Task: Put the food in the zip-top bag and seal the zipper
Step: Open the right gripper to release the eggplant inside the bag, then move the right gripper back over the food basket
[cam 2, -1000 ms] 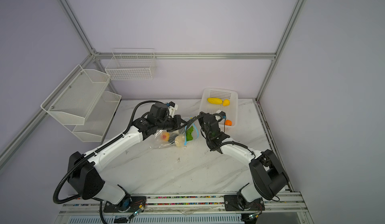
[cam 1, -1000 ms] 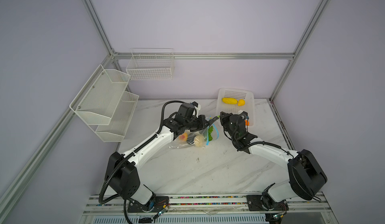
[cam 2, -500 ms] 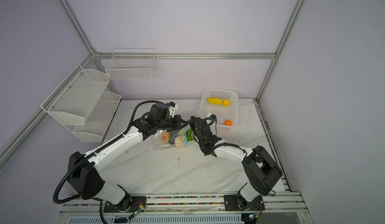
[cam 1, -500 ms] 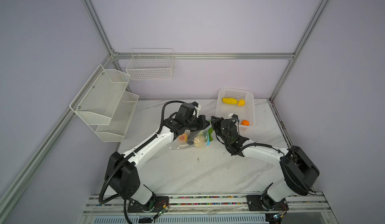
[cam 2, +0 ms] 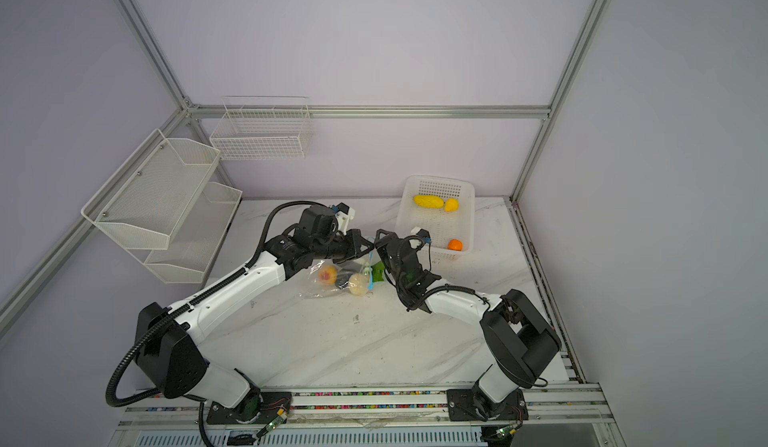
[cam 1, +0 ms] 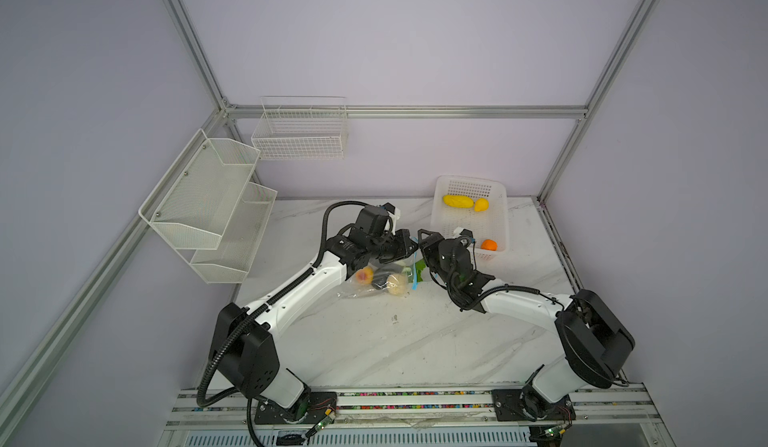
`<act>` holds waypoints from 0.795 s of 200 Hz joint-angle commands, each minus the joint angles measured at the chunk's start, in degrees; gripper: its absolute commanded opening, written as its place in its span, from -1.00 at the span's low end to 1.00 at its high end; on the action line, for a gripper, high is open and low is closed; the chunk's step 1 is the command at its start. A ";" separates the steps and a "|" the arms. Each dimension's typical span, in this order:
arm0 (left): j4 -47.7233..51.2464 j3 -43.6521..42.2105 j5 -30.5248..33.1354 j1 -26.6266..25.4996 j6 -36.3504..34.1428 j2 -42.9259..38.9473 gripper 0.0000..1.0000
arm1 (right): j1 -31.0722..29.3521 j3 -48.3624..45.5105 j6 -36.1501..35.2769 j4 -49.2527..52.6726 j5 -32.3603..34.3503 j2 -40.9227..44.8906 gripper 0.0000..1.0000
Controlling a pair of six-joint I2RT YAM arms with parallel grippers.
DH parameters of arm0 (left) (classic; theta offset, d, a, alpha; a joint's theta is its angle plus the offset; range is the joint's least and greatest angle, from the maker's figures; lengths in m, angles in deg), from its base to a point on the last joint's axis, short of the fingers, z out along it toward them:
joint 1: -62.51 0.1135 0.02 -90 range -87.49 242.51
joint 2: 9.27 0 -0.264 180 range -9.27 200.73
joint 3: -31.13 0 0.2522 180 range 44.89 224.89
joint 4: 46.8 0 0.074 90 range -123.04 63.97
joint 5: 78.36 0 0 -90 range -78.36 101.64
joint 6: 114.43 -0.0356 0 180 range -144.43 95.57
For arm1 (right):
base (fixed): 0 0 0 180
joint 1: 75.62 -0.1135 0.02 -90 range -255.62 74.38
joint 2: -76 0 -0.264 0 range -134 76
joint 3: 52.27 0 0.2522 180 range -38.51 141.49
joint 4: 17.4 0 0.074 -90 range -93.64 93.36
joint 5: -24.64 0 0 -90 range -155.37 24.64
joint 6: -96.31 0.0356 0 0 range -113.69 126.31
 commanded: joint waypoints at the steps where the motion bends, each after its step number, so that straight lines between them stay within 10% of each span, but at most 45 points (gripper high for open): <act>1: -4.01 -0.79 -0.65 -0.17 0.02 -1.63 -1.00 | 2.12 3.99 -5.18 3.94 -3.61 2.53 -0.06; 79: -3.94 -0.75 -1.48 0.15 -0.43 -1.34 -1.00 | 13.56 20.09 -36.00 28.25 -15.75 -0.58 -0.08; 159: -3.43 -0.28 -2.31 0.18 -0.65 -0.35 -1.00 | 20.45 41.82 -52.24 60.69 -1.08 -16.18 -0.08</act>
